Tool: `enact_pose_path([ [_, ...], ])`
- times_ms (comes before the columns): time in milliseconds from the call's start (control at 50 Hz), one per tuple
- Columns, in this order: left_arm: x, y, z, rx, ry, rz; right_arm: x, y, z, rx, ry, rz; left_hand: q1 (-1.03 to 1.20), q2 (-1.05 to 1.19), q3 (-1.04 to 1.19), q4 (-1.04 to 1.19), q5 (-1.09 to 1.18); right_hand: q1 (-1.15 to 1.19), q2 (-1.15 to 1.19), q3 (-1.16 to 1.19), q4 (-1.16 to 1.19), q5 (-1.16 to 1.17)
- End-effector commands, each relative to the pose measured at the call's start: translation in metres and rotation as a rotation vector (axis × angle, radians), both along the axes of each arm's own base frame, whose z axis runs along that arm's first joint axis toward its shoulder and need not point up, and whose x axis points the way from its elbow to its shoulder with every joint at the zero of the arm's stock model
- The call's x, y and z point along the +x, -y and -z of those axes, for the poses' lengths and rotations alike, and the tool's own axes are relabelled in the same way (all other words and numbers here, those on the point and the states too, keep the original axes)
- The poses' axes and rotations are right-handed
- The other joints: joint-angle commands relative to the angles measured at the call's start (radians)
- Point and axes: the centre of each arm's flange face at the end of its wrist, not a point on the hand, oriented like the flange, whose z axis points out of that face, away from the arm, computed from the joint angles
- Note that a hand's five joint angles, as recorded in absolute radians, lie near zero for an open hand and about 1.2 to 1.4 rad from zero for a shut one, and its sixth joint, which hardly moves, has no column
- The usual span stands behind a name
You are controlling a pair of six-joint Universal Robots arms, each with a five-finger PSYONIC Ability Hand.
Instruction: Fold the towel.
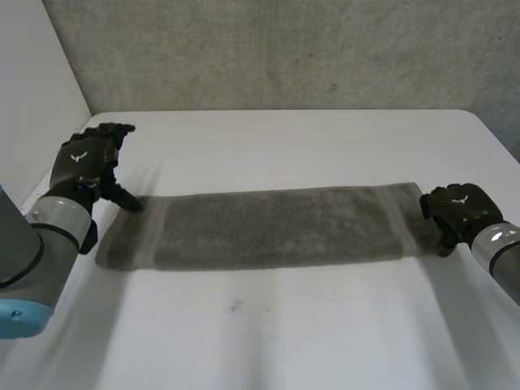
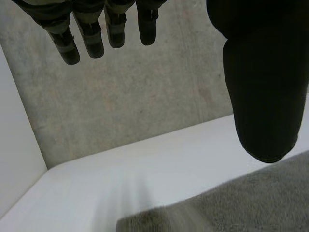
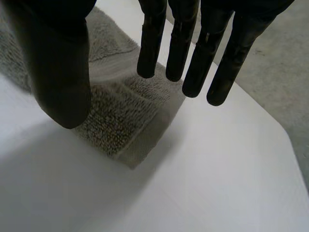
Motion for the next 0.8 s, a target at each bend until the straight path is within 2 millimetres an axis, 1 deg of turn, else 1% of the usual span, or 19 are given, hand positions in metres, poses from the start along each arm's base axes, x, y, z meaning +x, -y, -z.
enact_pose_path([
  [20, 0.010, 0.000, 0.010, -0.007, 0.006, -0.026, -0.011, 0.013, 0.016, -0.008, 0.029, -0.008, 0.000, 0.009, 0.007, 0.008, -0.029, 0.019, 0.020, 0.017, 0.018, 0.013],
  [260, 0.007, -0.002, 0.011, -0.015, 0.005, -0.017, -0.011, 0.014, 0.030, 0.019, 0.020, -0.013, 0.000, 0.009, 0.007, 0.008, -0.029, 0.051, 0.052, 0.049, 0.050, 0.045],
  [280, 0.008, -0.002, 0.011, -0.015, 0.005, -0.018, -0.011, 0.015, 0.031, 0.021, 0.019, -0.013, 0.000, 0.009, 0.007, 0.008, -0.029, 0.159, 0.160, 0.157, 0.157, 0.153],
  [300, 0.008, -0.002, 0.011, -0.015, 0.005, -0.018, -0.011, 0.015, 0.031, 0.021, 0.019, -0.013, 0.000, 0.009, 0.007, 0.008, -0.029, 0.160, 0.161, 0.158, 0.159, 0.154],
  [320, 0.008, -0.002, 0.011, -0.013, 0.005, -0.018, -0.011, 0.016, 0.031, 0.019, 0.017, -0.012, 0.000, 0.009, 0.007, 0.008, -0.029, 0.421, 0.422, 0.420, 0.420, 0.416],
  [340, 0.008, -0.002, 0.011, -0.013, 0.005, -0.018, -0.011, 0.016, 0.031, 0.019, 0.017, -0.012, 0.000, 0.009, 0.007, 0.008, -0.029, 0.424, 0.425, 0.422, 0.423, 0.418],
  [360, 0.008, -0.002, 0.011, -0.013, 0.005, -0.018, -0.012, 0.018, 0.030, 0.011, 0.017, -0.007, 0.000, 0.009, 0.007, 0.008, -0.029, 0.732, 0.733, 0.730, 0.731, 0.726],
  [380, 0.008, -0.001, 0.011, -0.013, 0.005, -0.020, -0.014, 0.021, 0.029, 0.002, 0.013, 0.002, 0.000, 0.009, 0.007, 0.008, -0.029, 0.789, 0.790, 0.788, 0.788, 0.784],
  [460, 0.008, -0.001, 0.011, -0.015, 0.005, -0.020, -0.019, 0.029, 0.024, -0.024, 0.004, 0.033, 0.000, 0.009, 0.007, 0.008, -0.029, 0.790, 0.791, 0.788, 0.789, 0.784],
  [500, 0.008, -0.002, 0.011, -0.013, 0.005, -0.020, -0.038, 0.038, 0.017, -0.054, -0.036, 0.129, 0.000, 0.009, 0.007, 0.008, -0.029, 0.790, 0.791, 0.788, 0.789, 0.784],
  [520, 0.008, -0.002, 0.011, -0.013, 0.005, -0.020, -0.038, 0.038, 0.017, -0.054, -0.037, 0.129, 0.000, 0.009, 0.007, 0.008, -0.029, 0.790, 0.791, 0.788, 0.789, 0.784],
  [560, 0.008, -0.002, 0.011, -0.013, 0.006, -0.017, -0.064, 0.049, 0.011, -0.085, -0.108, 0.236, 0.000, 0.009, 0.007, 0.008, -0.029, 0.790, 0.791, 0.788, 0.789, 0.784],
  [580, 0.008, -0.002, 0.011, -0.013, 0.006, -0.017, -0.064, 0.049, 0.011, -0.085, -0.108, 0.236, 0.000, 0.009, 0.007, 0.008, -0.029, 0.790, 0.791, 0.788, 0.789, 0.784],
  [620, 0.007, -0.003, 0.011, -0.014, 0.009, -0.012, -0.104, 0.058, 0.008, -0.094, -0.212, 0.334, 0.000, 0.009, 0.007, 0.008, -0.029, 0.790, 0.791, 0.788, 0.789, 0.784],
  [640, 0.007, -0.003, 0.011, -0.014, 0.009, -0.012, -0.104, 0.058, 0.008, -0.094, -0.213, 0.335, 0.000, 0.009, 0.007, 0.008, -0.029, 0.790, 0.791, 0.788, 0.789, 0.784],
  [680, 0.004, -0.005, 0.009, -0.018, 0.010, -0.003, -0.136, 0.064, 0.004, -0.110, -0.316, 0.384, 0.000, 0.009, 0.007, 0.008, -0.029, 0.790, 0.791, 0.788, 0.789, 0.784],
  [700, 0.004, -0.005, 0.009, -0.018, 0.010, -0.003, -0.136, 0.064, 0.004, -0.110, -0.317, 0.384, 0.000, 0.009, 0.007, 0.008, -0.029, 0.790, 0.791, 0.788, 0.789, 0.784],
  [720, 0.002, -0.007, 0.009, -0.015, 0.012, 0.003, -0.144, 0.067, 0.001, -0.125, -0.357, 0.395, 0.000, 0.009, 0.007, 0.008, -0.029, 0.790, 0.791, 0.788, 0.789, 0.784],
  [800, -0.002, -0.010, 0.007, -0.016, 0.015, 0.015, -0.147, 0.074, -0.008, -0.158, -0.383, 0.396, 0.000, 0.009, 0.007, 0.008, -0.029, 0.790, 0.791, 0.788, 0.789, 0.784],
])
